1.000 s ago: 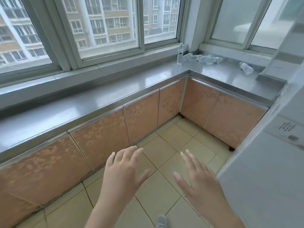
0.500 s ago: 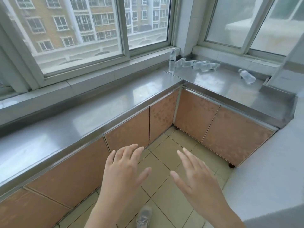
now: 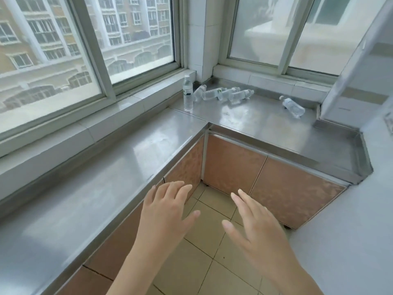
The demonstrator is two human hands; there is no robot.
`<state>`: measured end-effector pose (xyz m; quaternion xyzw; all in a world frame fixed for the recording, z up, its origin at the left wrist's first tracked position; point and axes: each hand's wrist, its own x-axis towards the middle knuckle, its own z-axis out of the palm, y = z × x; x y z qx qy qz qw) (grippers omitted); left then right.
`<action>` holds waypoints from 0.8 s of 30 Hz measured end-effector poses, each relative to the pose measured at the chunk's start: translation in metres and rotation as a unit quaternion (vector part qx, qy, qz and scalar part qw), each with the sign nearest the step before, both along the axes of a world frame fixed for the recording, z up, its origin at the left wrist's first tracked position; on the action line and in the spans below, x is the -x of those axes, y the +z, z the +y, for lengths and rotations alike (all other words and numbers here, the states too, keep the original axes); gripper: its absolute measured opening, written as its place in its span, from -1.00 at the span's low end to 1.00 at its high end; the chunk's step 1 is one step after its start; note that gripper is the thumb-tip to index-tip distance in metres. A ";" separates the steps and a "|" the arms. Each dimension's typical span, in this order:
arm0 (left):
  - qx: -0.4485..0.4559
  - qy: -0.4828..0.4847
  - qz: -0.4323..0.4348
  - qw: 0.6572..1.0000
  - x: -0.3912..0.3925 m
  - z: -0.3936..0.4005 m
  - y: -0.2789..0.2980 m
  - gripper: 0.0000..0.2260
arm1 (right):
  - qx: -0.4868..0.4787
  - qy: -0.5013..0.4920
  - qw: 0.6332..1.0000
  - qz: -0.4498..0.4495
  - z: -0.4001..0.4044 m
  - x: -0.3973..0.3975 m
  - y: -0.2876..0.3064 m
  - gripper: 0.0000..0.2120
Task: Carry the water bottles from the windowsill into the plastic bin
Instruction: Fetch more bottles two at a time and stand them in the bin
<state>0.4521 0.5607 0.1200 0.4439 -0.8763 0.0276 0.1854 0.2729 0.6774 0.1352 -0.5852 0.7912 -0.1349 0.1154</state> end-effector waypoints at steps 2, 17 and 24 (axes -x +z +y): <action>-0.001 -0.011 0.003 1.000 0.020 -0.029 0.001 -0.50 | 0.000 -0.011 1.000 -0.006 -0.027 0.017 0.002 -0.23; 0.003 0.007 0.014 1.000 0.205 -0.239 -0.009 -0.55 | -0.024 0.035 0.999 0.001 -0.248 0.213 -0.006 -0.35; -0.020 0.031 0.013 0.999 0.259 -0.313 -0.015 -0.49 | -0.041 0.042 0.998 -0.001 -0.328 0.282 0.000 -0.23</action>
